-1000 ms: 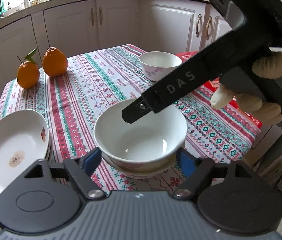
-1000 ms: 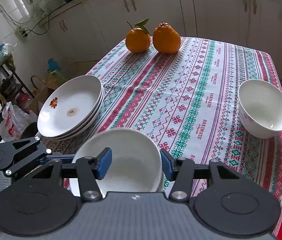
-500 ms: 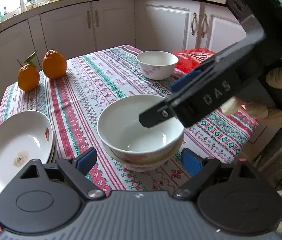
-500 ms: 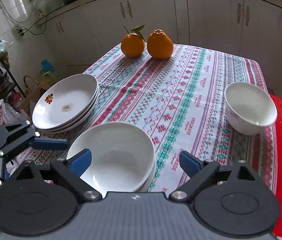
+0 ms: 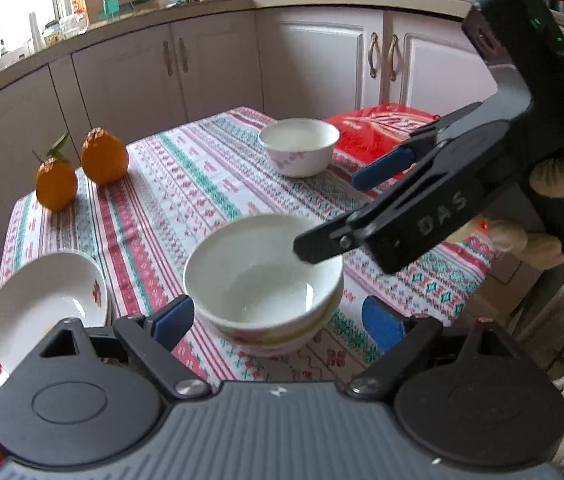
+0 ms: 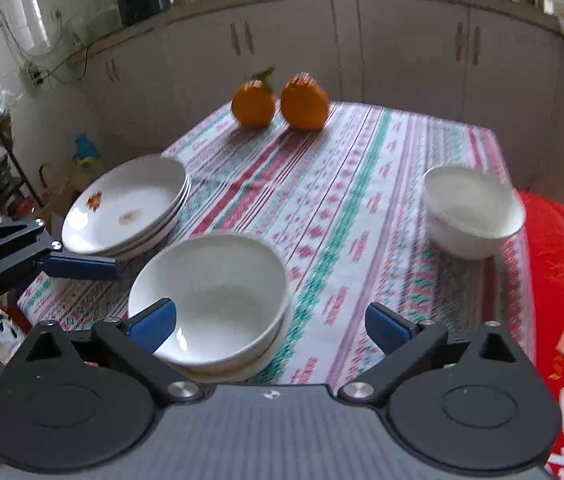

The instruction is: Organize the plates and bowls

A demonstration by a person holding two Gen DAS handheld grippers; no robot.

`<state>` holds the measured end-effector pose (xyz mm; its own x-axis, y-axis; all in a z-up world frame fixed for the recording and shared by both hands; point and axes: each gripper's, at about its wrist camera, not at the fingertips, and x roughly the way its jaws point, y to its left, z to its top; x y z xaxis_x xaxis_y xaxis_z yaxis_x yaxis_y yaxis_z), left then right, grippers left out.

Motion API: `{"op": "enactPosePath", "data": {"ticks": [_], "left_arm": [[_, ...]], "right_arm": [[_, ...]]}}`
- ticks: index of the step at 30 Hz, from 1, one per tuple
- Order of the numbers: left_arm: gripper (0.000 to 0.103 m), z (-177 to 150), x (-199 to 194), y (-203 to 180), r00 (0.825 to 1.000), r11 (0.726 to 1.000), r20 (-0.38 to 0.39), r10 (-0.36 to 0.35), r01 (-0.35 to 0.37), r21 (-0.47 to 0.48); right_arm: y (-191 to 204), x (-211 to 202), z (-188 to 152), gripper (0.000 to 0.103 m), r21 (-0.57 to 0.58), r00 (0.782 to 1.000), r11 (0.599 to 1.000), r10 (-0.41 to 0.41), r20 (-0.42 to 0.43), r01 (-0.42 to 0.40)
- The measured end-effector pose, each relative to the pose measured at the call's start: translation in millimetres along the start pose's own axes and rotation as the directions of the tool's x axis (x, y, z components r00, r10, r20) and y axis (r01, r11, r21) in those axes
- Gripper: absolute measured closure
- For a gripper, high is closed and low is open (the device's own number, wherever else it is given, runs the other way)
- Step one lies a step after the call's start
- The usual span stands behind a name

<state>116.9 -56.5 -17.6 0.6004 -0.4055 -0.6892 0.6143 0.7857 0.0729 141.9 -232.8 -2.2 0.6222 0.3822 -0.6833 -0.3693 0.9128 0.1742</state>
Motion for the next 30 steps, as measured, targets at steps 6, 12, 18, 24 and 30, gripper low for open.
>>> {"op": "enactPosePath", "data": {"ticks": [6,12,18,24,30], "left_arm": [[0.008,25,7,-6,0.999,1.000,0.050,-0.014,0.014,0.001],[0.008,59,26,-22,0.996,0.999,0.088,-0.033,0.033,0.000],[0.007,94,54,-25,0.997,0.998,0.055,-0.053,0.050,0.046],[0.006,123,97,-25,0.998,0.992,0.010,-0.060,0.059,0.111],[0.006,137,137,-27,0.996,0.984,-0.026,-0.081,0.084,0.155]], "right_arm": [[-35,-16,5,0.000,0.035,0.997,0.998,-0.055,0.048,0.054],[-73,-28,13,0.000,0.043,0.993,0.995,-0.094,0.066,0.091],[-112,-33,30,0.000,0.041,0.991,0.994,-0.103,0.084,0.100],[-151,-19,48,0.000,0.066,0.994,0.996,-0.068,0.083,0.063],[-188,10,67,0.000,0.135,0.999,0.991,0.005,0.040,-0.010]]}}
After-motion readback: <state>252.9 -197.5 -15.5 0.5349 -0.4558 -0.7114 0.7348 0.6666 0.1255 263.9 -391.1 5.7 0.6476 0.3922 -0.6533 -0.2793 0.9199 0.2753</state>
